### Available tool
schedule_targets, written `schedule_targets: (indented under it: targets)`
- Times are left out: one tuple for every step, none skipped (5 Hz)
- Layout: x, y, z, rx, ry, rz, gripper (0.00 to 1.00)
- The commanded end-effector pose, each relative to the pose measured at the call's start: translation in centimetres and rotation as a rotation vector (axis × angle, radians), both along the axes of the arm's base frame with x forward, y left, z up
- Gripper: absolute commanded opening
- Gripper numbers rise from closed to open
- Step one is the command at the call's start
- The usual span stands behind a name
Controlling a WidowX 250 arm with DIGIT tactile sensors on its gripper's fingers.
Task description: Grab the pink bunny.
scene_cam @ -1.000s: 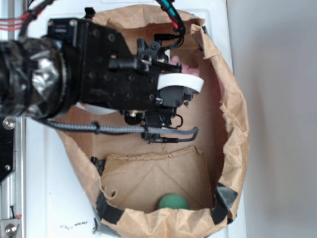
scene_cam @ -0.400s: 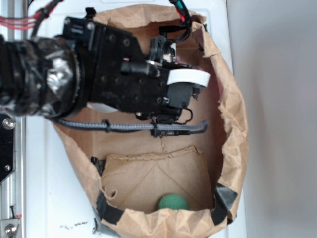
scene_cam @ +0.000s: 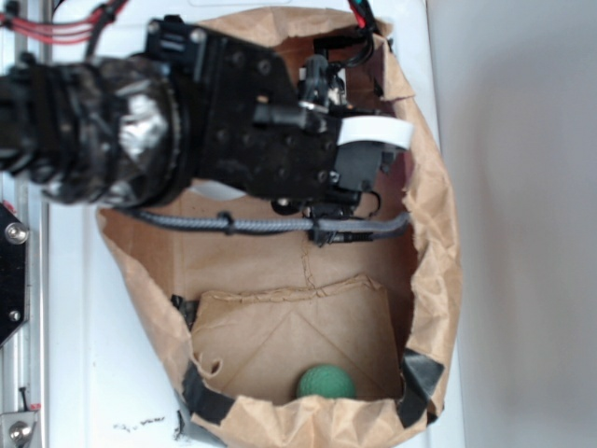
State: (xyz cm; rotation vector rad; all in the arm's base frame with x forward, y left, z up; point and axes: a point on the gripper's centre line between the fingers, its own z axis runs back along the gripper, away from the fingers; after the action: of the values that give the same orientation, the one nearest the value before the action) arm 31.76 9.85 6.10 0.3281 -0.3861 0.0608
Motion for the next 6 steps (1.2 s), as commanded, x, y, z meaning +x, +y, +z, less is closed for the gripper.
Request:
schedule_targets:
  targets:
    - [0.9, 1.5, 1.5, 0.04, -0.049, 0.028, 1.0]
    - [0.5, 1.3, 0.5, 0.061, -0.035, 0.015, 1.0]
    - [0.0, 1.1, -0.4, 0.079, -0.02, -0.001, 1.0]
    - [-0.2, 0.9, -0.7, 0.083, -0.016, -0.005, 0.97]
    - [-0.3, 0.9, -0.5, 0.067, -0.019, 0.015, 0.0]
    - [-0.4, 0.8, 0.0, 0.049, -0.008, 0.024, 0.0]
